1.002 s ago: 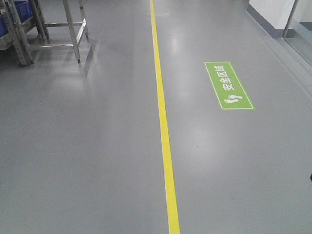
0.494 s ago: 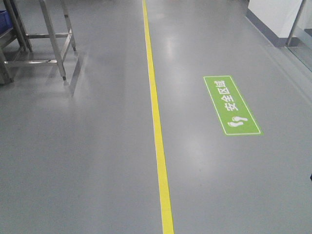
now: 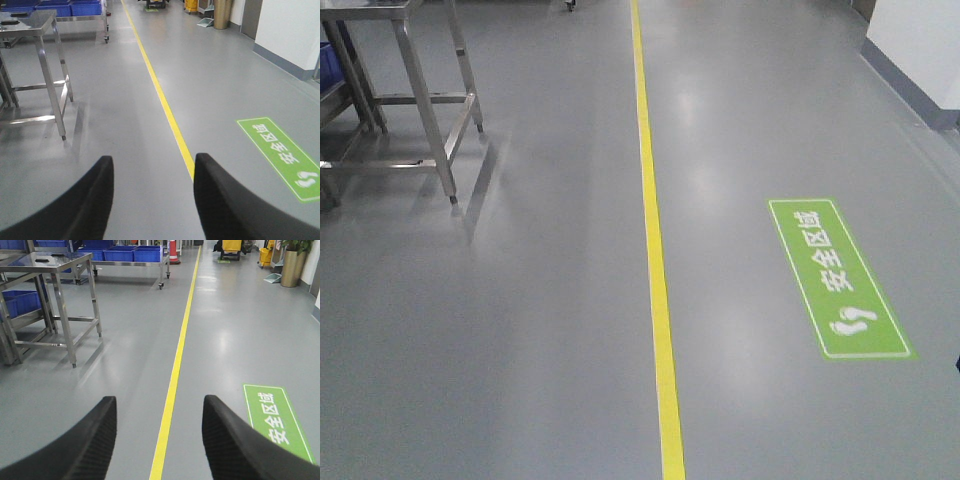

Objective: Move and align brake pads A on conveyor
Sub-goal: 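Drive along the yellow floor line toward the steel table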

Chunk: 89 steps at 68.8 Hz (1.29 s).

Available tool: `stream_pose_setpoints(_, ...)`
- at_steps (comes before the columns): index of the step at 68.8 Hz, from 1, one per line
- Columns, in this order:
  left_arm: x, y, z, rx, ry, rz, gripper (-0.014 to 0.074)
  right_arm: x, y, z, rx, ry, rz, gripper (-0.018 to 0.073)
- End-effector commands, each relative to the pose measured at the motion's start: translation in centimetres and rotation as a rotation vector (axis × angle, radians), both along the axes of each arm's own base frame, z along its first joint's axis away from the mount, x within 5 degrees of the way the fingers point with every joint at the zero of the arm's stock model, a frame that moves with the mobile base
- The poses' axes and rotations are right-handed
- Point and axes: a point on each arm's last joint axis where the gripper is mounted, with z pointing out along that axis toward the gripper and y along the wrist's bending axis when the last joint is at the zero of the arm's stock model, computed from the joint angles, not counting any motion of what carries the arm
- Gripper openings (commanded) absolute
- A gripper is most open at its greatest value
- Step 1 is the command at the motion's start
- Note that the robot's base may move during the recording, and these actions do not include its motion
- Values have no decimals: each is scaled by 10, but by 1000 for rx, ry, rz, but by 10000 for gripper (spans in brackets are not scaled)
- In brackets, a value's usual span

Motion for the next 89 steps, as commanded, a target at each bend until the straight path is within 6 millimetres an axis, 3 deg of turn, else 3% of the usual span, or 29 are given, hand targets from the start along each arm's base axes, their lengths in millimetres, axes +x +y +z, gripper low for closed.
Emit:
stream_pose_setpoints(1,2,1,15,-25,-92,12,343,1,0,15,6,-90,-3,370)
stream_pose_setpoints(89,2,1,15,-25,-92,12,343,1,0,15,6,-90,-3,370)
